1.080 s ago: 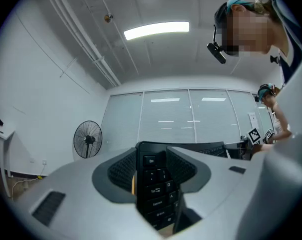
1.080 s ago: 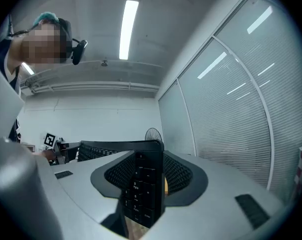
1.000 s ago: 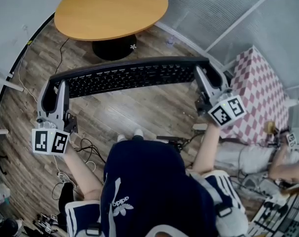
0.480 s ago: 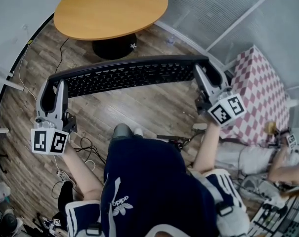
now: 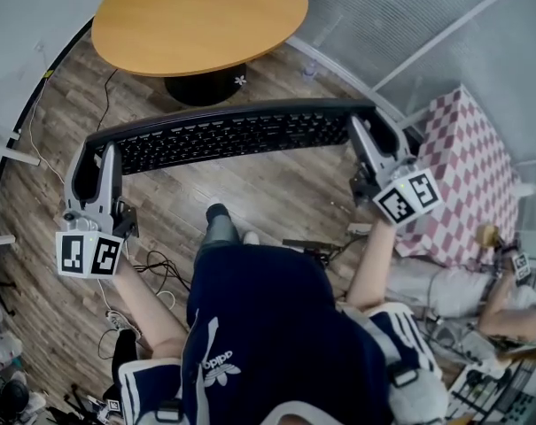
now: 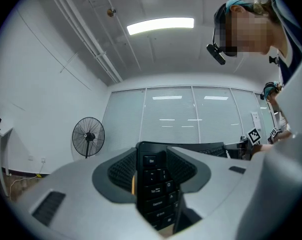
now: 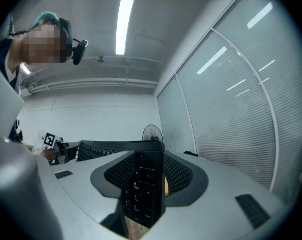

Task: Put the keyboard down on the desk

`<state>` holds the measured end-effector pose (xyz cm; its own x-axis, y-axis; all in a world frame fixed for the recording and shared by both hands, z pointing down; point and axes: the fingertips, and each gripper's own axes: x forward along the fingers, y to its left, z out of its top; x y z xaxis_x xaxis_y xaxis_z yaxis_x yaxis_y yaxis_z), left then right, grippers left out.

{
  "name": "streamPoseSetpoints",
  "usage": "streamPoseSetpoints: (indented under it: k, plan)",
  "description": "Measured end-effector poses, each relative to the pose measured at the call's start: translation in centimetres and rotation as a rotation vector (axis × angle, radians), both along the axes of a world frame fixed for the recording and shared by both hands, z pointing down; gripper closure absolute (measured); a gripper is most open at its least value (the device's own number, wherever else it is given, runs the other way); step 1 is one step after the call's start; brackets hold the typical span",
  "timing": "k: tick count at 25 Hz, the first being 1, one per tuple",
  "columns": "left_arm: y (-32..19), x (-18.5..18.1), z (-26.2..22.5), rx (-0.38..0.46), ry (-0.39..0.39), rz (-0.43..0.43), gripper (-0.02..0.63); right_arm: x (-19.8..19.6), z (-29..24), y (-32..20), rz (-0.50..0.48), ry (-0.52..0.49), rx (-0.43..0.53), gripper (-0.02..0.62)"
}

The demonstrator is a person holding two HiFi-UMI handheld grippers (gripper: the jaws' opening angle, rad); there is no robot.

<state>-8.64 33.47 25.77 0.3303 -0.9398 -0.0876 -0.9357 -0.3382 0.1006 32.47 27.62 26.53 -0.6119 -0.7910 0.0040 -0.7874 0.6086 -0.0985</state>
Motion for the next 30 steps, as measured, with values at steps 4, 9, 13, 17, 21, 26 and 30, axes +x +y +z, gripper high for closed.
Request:
streamPoseSetpoints:
  k: [4, 9, 13, 17, 21, 26, 30]
  plan:
    - [-4.9, -2.6, -0.7, 0.005, 0.006, 0.011, 0.425, -2.6, -1.1, -4.4, 0.019, 0.005, 0.002, 0.434]
    - [-10.6, -6.6, -2.5, 0.014, 0.001, 0.018, 0.425, -6.3, -2.1, -9.3, 0.033, -0.019, 0.0, 0.435]
    - [-11.2, -6.9, -2.6, 0.036, -0.018, 0.025, 0.425, -6.6, -1.6, -9.6, 0.035, -0.03, 0.019, 0.436]
    - [-11.8, -6.9, -2.1, 0.047, -0.023, 0.034, 0.425, -6.6, -0.9, -9.7, 0.043, -0.037, 0.031, 0.436]
    - [-13.1, -8.3, -1.7, 0.041, -0.019, 0.033, 0.425, -8.0, -0.8, -11.2, 0.043, -0.029, 0.023, 0.435]
    - [-18.3, -11.2, -0.9, -0.003, -0.001, 0.021, 0.425, -11.1, -0.8, -16.9, 0.033, -0.008, -0.007, 0.436]
    - [-21.4, -12.3, -0.5, -0.013, -0.001, -0.014, 0.425, -12.1, 0.0, -21.3, 0.003, -0.017, -0.021, 0.436]
